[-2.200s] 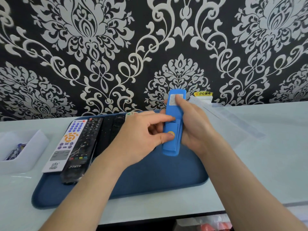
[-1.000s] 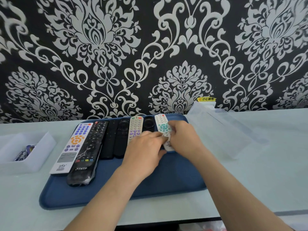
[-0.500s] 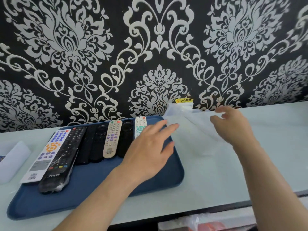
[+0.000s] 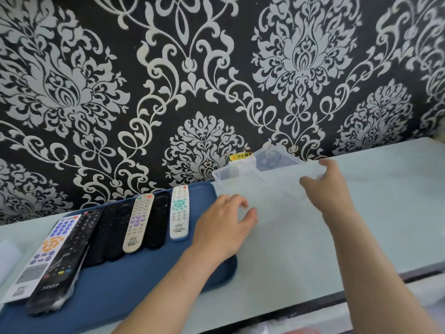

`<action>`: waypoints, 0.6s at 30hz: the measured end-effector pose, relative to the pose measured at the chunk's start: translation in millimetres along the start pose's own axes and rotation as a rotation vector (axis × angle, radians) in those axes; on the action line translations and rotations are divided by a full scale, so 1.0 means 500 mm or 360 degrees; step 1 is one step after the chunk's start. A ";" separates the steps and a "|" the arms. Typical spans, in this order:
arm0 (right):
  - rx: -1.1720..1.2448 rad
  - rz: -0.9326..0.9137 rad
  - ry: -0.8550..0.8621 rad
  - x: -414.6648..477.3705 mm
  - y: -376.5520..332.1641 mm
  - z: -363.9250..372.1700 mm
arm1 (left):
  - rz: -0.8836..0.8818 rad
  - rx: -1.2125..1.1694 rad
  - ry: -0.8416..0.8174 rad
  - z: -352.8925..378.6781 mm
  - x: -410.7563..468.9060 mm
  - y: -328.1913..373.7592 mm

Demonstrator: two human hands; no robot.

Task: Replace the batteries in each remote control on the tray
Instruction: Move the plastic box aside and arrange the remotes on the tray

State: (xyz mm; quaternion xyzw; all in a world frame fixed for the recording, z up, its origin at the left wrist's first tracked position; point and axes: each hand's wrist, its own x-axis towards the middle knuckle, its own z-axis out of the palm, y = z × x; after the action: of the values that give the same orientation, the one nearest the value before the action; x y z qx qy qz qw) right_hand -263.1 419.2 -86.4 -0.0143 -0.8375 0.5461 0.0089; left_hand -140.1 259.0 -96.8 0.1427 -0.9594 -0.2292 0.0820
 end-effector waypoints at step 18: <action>-0.1289 -0.0681 -0.1117 -0.125 -0.097 0.056 | -0.0151 -0.0478 -0.0039 -0.064 0.038 -0.053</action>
State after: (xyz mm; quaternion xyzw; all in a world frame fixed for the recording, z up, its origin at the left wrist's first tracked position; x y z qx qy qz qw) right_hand -202.3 372.1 -53.3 0.3352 -0.9169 0.1401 -0.1655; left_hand -144.7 217.1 -78.9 0.1711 -0.9074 -0.3754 0.0798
